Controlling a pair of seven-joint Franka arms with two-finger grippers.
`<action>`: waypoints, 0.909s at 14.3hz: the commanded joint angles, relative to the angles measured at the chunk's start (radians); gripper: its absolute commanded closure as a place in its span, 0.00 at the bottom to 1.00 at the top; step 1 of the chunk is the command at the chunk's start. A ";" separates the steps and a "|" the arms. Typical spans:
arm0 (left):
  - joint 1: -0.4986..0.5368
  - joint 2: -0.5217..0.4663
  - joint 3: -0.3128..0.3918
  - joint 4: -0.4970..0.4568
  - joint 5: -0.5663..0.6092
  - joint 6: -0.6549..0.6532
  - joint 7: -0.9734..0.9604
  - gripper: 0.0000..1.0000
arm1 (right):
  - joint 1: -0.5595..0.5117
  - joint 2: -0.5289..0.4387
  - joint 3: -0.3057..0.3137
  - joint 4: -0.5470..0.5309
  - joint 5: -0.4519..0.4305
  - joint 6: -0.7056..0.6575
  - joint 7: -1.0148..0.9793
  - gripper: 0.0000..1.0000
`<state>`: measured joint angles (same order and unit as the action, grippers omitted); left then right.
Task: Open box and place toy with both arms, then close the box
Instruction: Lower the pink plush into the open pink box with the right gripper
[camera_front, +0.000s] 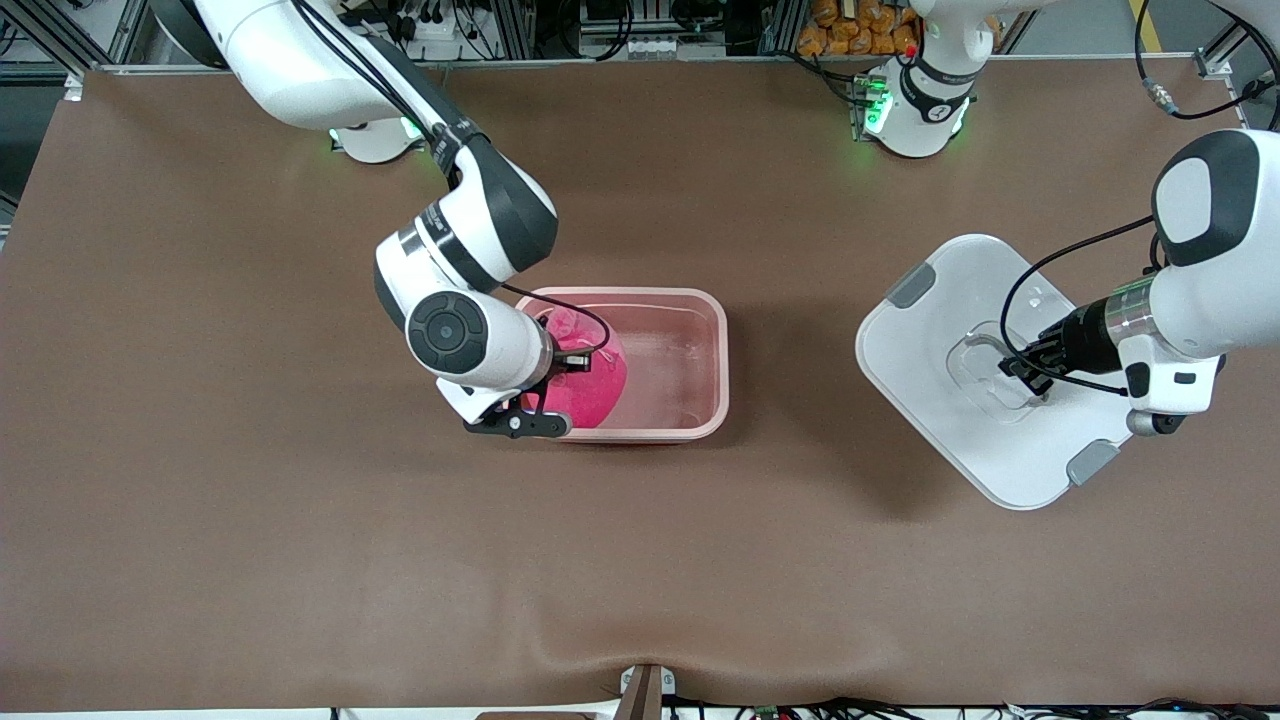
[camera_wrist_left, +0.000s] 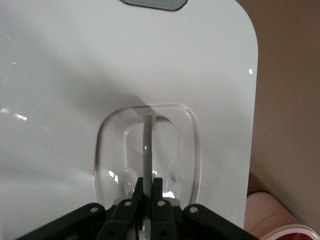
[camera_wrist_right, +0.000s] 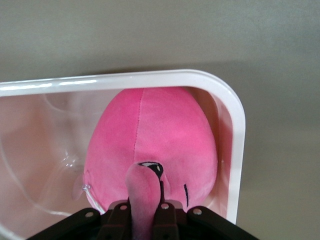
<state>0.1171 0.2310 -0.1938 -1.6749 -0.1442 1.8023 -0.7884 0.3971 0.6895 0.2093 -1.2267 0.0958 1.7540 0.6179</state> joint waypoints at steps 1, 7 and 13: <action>0.021 -0.015 -0.010 -0.008 -0.025 -0.012 0.027 1.00 | 0.012 0.013 -0.005 -0.007 -0.027 0.019 0.019 1.00; 0.030 -0.013 -0.010 -0.008 -0.025 -0.026 0.060 1.00 | 0.049 0.051 -0.007 -0.008 -0.041 0.059 0.022 1.00; 0.030 -0.009 -0.010 -0.008 -0.025 -0.027 0.060 1.00 | 0.110 0.087 -0.007 -0.026 -0.041 0.192 0.060 1.00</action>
<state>0.1325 0.2315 -0.1940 -1.6779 -0.1442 1.7887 -0.7506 0.4799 0.7604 0.2090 -1.2440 0.0771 1.9003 0.6301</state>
